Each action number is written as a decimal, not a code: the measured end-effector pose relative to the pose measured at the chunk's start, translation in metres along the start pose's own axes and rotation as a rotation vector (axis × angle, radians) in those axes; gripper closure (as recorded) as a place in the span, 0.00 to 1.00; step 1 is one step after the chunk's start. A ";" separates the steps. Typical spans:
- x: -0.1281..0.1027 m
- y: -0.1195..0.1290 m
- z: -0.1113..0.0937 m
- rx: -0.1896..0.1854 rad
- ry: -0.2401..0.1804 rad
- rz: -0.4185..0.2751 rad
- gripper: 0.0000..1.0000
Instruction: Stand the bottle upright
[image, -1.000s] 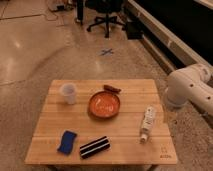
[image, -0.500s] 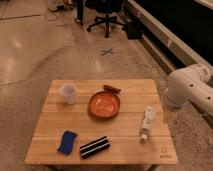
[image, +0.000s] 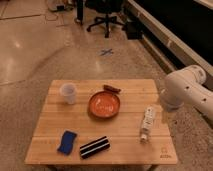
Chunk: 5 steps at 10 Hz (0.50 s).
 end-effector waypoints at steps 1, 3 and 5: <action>-0.007 -0.005 0.008 -0.001 -0.006 -0.080 0.35; -0.014 -0.016 0.027 -0.015 -0.033 -0.238 0.35; -0.018 -0.023 0.041 -0.036 -0.076 -0.364 0.35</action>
